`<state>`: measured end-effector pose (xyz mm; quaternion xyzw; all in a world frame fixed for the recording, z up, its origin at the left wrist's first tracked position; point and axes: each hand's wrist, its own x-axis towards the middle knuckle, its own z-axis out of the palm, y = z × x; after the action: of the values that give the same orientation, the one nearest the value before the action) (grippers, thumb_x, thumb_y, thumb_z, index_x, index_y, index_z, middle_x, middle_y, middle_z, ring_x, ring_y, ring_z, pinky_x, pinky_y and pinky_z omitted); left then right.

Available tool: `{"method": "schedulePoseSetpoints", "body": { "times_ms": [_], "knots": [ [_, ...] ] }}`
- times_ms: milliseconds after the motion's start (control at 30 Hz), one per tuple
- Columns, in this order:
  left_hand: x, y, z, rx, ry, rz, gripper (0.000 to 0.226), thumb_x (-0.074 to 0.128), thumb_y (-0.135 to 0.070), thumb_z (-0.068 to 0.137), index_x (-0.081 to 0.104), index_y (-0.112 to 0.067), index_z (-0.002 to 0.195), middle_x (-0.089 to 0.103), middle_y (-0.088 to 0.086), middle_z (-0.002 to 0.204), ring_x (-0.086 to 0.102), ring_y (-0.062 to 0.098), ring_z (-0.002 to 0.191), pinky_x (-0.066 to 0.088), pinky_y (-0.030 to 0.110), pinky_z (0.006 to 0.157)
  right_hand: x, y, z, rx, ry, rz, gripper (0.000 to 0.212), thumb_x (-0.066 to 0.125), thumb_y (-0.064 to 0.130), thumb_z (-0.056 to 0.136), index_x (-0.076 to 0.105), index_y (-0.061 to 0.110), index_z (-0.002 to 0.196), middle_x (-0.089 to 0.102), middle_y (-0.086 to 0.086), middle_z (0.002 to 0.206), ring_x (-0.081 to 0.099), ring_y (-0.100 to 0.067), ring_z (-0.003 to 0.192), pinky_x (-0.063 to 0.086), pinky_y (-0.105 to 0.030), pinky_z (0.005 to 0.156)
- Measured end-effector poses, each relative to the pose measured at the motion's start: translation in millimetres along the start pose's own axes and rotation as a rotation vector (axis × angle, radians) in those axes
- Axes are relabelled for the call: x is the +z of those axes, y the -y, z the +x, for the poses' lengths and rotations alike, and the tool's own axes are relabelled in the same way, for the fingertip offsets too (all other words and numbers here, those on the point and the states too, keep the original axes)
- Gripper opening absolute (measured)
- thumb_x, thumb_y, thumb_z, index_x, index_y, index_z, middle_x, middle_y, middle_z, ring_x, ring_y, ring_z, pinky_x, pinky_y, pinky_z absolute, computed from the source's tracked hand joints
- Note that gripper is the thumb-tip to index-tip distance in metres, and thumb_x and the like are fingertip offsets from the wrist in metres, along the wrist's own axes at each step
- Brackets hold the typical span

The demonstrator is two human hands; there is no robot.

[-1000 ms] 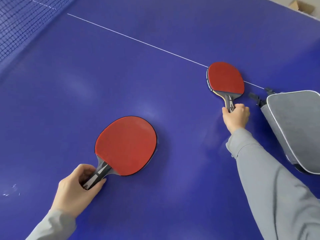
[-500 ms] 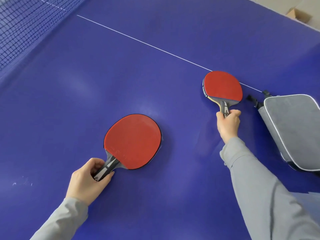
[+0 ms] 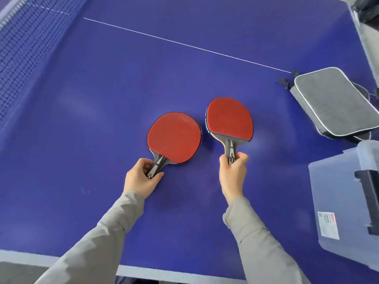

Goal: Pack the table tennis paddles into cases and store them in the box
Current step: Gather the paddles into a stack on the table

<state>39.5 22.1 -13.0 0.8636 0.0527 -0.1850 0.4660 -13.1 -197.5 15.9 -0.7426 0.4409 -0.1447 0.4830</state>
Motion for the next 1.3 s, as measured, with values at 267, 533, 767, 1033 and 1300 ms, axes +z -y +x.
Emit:
{"method": "schedulePoseSetpoints", "body": {
  "times_ms": [267, 533, 767, 1033, 1300],
  "knots": [
    [-32, 4, 1, -0.082, 0.358, -0.250, 0.026, 0.061, -0.002, 0.085, 0.061, -0.022, 0.102, 0.066, -0.001, 0.097, 0.064, 0.022, 0.085, 0.056, 0.034, 0.077, 60, 13, -118, 0.117, -0.075, 0.130, 0.023, 0.057, 0.015, 0.089, 0.037, 0.012, 0.100, 0.056, 0.003, 0.075, 0.050, -0.011, 0.058, 0.041, -0.014, 0.047],
    [-23, 6, -16, -0.091, 0.463, -0.372, 0.026, 0.062, 0.004, 0.085, 0.062, -0.017, 0.100, 0.068, 0.000, 0.098, 0.068, 0.012, 0.079, 0.054, 0.020, 0.065, 95, 21, -151, 0.168, -0.103, 0.066, 0.025, 0.058, 0.021, 0.090, 0.038, 0.014, 0.103, 0.061, -0.008, 0.093, 0.059, -0.024, 0.080, 0.051, -0.039, 0.069],
    [-19, 2, -11, -0.218, 0.453, -0.436, 0.020, 0.047, -0.006, 0.094, 0.065, -0.016, 0.095, 0.068, 0.000, 0.082, 0.064, 0.009, 0.066, 0.052, 0.022, 0.060, 95, 6, -157, 0.050, -0.117, -0.241, 0.032, 0.062, 0.029, 0.087, 0.047, 0.011, 0.109, 0.053, 0.002, 0.097, 0.048, -0.020, 0.093, 0.038, -0.034, 0.082],
    [-15, -3, -11, -0.242, 0.463, -0.408, 0.023, 0.067, -0.031, 0.084, 0.062, -0.008, 0.090, 0.064, 0.000, 0.078, 0.061, 0.014, 0.072, 0.050, 0.024, 0.067, 105, 2, -167, 0.020, -0.049, -0.307, 0.028, 0.057, 0.036, 0.091, 0.047, 0.015, 0.106, 0.051, 0.003, 0.101, 0.048, -0.020, 0.097, 0.036, -0.033, 0.079],
    [-7, -11, -5, -0.200, 0.397, -0.190, 0.026, 0.077, -0.031, 0.073, 0.060, -0.011, 0.075, 0.061, -0.002, 0.068, 0.059, 0.010, 0.059, 0.047, 0.021, 0.055, 86, -4, -168, -0.015, 0.080, -0.282, 0.045, 0.062, 0.045, 0.084, 0.046, 0.018, 0.117, 0.052, 0.006, 0.113, 0.047, -0.015, 0.108, 0.036, -0.030, 0.087]
  ]
}}
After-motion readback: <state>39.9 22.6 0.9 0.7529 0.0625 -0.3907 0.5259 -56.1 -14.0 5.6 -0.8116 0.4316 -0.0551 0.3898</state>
